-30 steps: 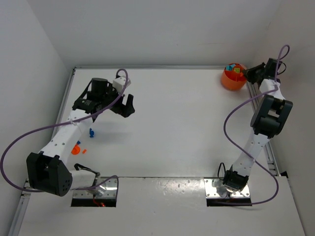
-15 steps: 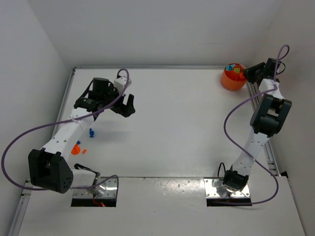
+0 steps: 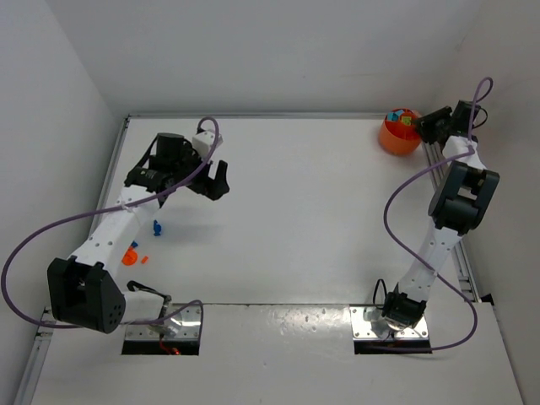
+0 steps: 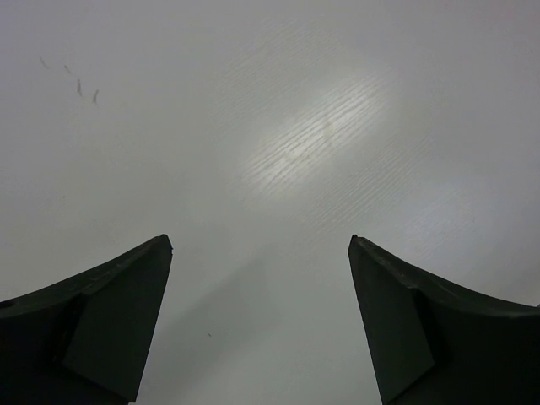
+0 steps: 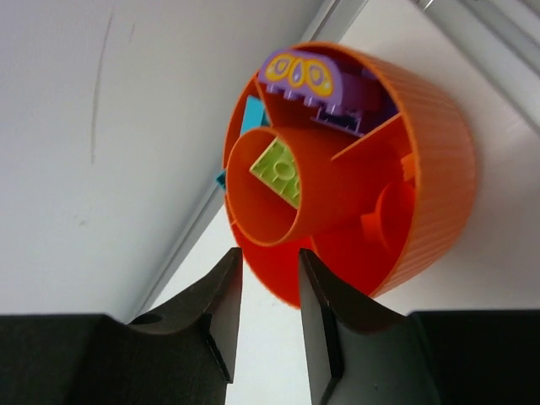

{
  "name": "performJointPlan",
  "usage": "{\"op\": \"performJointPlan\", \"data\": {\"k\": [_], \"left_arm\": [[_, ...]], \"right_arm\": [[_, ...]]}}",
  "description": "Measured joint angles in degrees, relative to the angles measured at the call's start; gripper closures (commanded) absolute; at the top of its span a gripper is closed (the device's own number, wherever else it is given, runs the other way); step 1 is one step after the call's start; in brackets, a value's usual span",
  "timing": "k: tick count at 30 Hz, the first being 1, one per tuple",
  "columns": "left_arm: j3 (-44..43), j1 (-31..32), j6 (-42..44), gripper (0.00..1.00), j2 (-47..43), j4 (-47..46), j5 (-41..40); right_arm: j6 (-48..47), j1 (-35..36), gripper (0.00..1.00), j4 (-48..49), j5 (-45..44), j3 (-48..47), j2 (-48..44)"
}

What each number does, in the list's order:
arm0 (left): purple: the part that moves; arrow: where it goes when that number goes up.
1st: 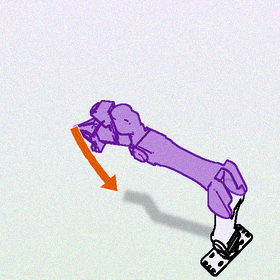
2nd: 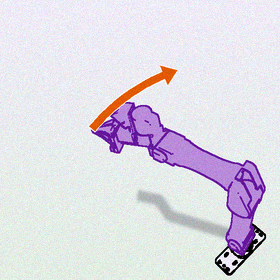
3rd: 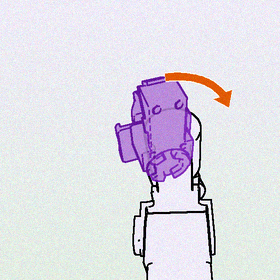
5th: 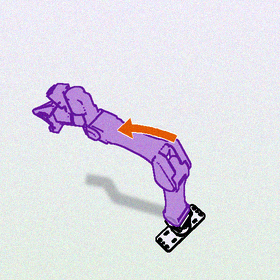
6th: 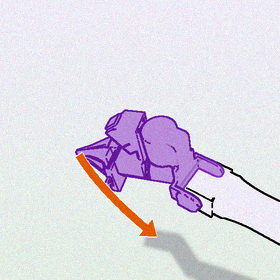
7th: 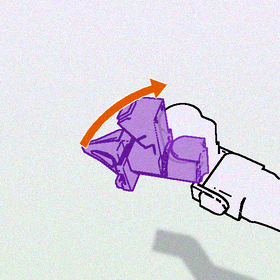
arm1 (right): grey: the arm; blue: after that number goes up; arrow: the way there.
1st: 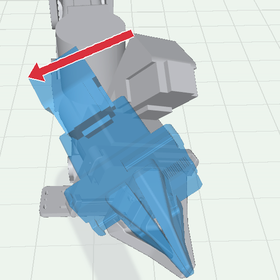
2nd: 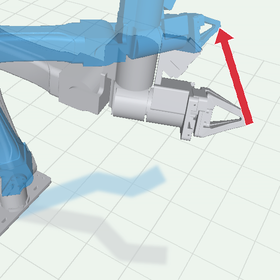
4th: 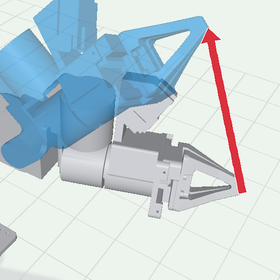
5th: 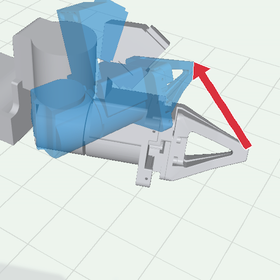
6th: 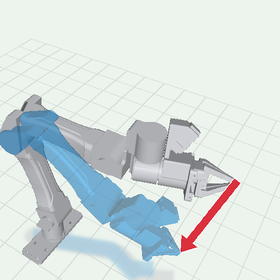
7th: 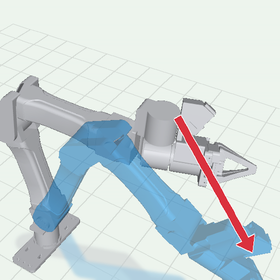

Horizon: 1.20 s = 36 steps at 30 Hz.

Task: Sort the legos into containers by color

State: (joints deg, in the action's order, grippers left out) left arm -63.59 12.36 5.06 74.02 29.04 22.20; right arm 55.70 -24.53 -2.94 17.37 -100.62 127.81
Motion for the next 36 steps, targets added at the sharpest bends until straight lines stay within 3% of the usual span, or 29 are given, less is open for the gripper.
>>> {"op": "performJointPlan", "data": {"k": [7, 13, 20, 25, 28, 36], "left_arm": [[-3.6, -6.1, 0.4, 0.05, -2.2, 5.4, -7.5], [-7.5, -17.8, 5.1, 0.07, -2.3, 14.9, -16.2], [1.2, -35.3, 20.1, 0.07, -3.9, 25.3, -18.2], [6.9, -44.0, 30.7, 0.06, -3.9, 28.2, -17.0], [9.1, -48.0, 36.6, 0.10, -3.5, 28.7, -15.6], [15.6, -51.8, 46.6, 0.18, -0.4, 24.7, -14.3]], "right_arm": [[-9.3, -0.1, 0.65, -5.6, 11.3, 0.8, -3.8], [-26.4, 1.7, 0.49, -18.7, 21.0, 1.2, -12.8], [-44.7, 6.4, 0.20, -30.3, 23.5, 12.0, -23.2], [-50.1, 7.5, 0.19, -34.5, 23.3, 18.2, -25.2], [-51.7, 7.9, 0.19, -35.7, 23.2, 20.0, -25.7], [-52.9, 9.9, 0.19, -36.2, 23.1, 21.3, -28.0]]}}
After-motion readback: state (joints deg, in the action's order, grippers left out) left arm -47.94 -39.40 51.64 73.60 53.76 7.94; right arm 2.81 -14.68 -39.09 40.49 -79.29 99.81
